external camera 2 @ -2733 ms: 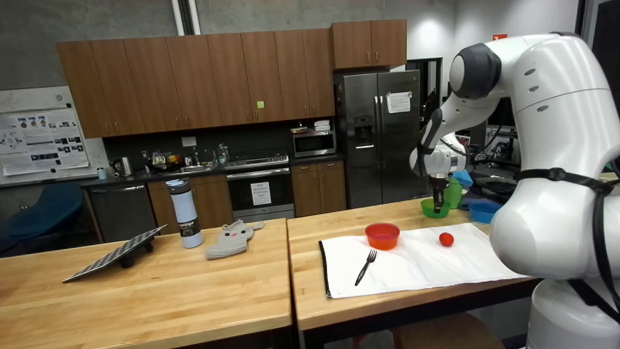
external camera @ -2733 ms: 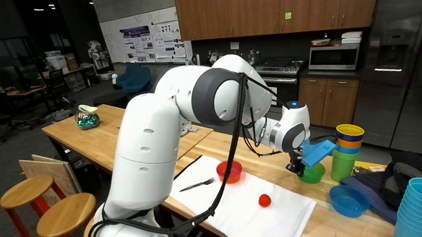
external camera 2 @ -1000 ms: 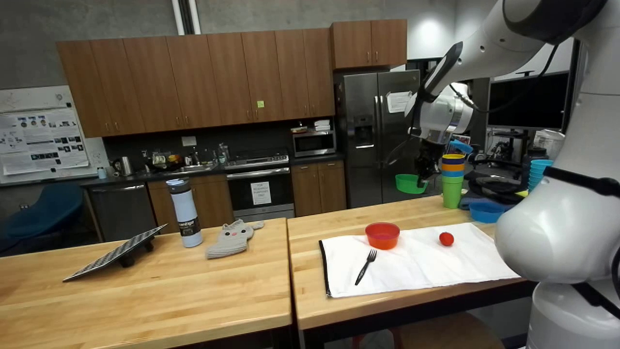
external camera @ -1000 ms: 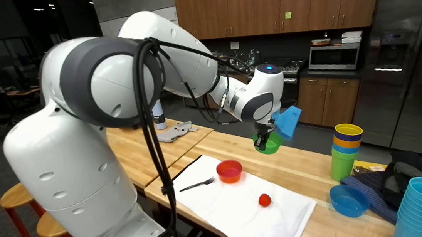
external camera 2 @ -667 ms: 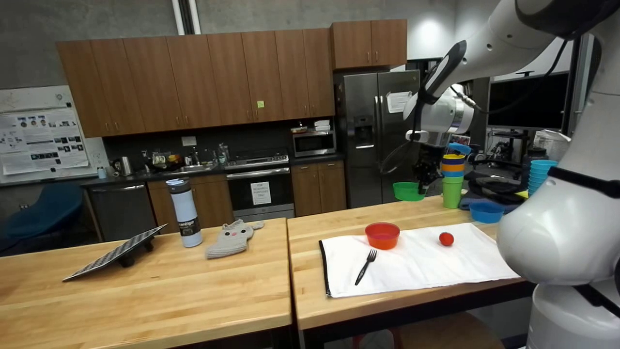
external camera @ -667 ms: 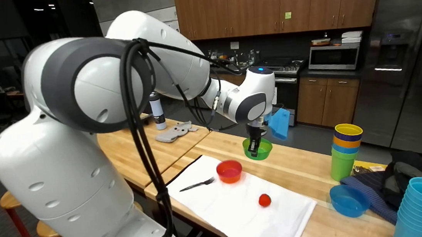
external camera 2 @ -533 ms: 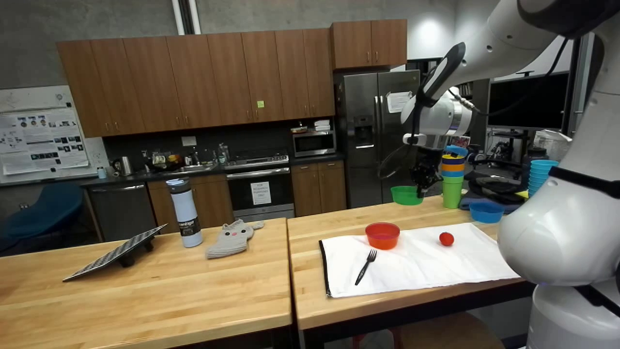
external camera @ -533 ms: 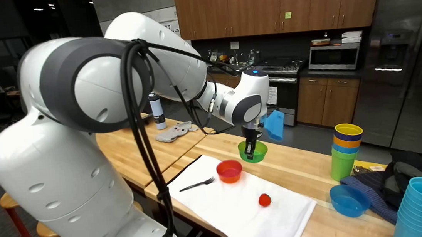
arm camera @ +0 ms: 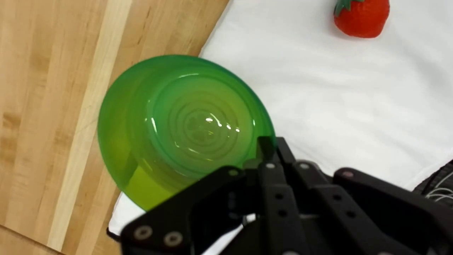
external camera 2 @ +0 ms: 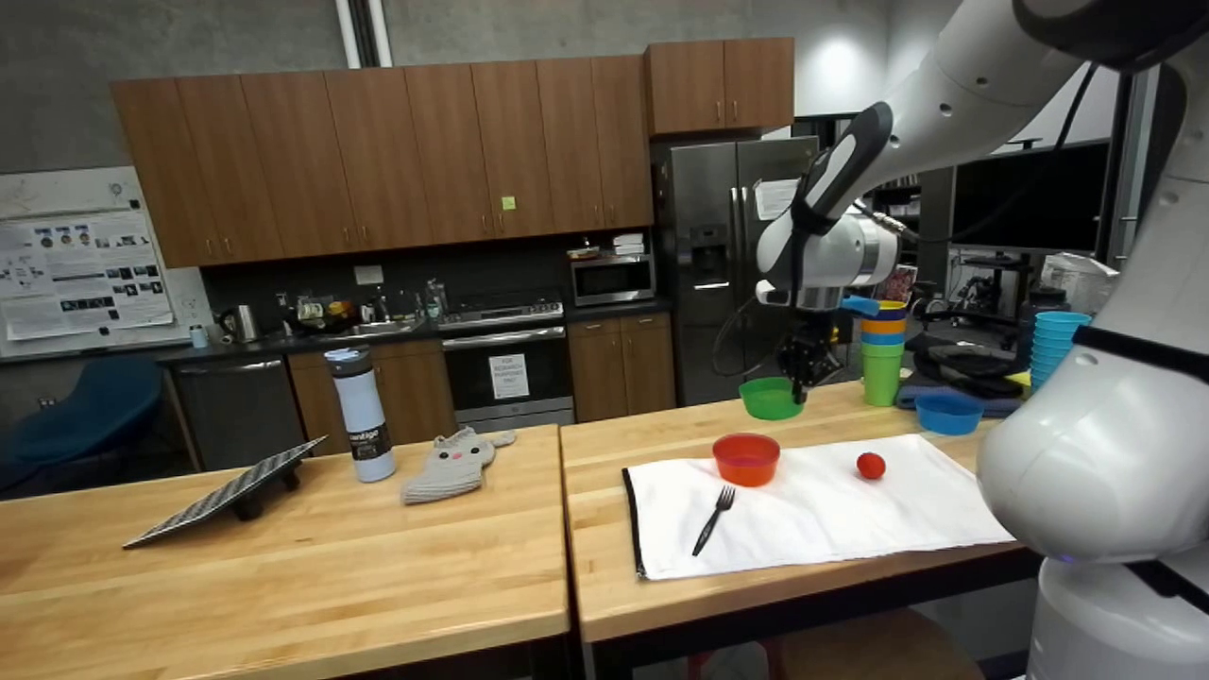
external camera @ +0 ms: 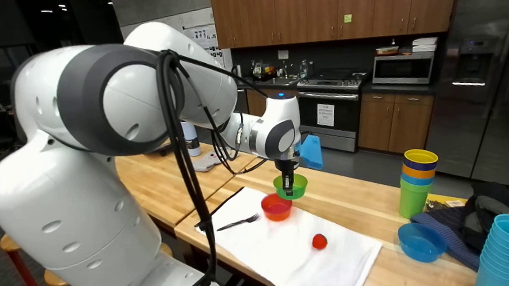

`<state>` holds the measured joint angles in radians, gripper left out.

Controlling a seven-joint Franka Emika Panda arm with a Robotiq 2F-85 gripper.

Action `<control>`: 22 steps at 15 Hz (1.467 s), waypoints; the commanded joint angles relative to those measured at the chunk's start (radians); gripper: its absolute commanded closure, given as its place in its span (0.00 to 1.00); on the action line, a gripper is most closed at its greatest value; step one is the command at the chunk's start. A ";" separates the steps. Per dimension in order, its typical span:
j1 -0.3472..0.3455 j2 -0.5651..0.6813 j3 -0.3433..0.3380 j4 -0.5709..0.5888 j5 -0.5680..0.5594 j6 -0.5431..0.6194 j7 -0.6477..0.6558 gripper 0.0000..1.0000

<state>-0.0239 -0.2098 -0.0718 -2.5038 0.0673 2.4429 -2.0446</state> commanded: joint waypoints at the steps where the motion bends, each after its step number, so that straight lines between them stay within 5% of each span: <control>1: 0.019 -0.019 0.015 -0.034 -0.063 0.074 0.058 0.99; 10: 0.034 -0.015 0.042 -0.078 -0.184 0.135 0.162 0.99; 22: 0.086 0.019 0.047 -0.072 -0.152 0.098 0.198 0.99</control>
<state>0.0521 -0.1959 -0.0218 -2.5843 -0.0919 2.5566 -1.8601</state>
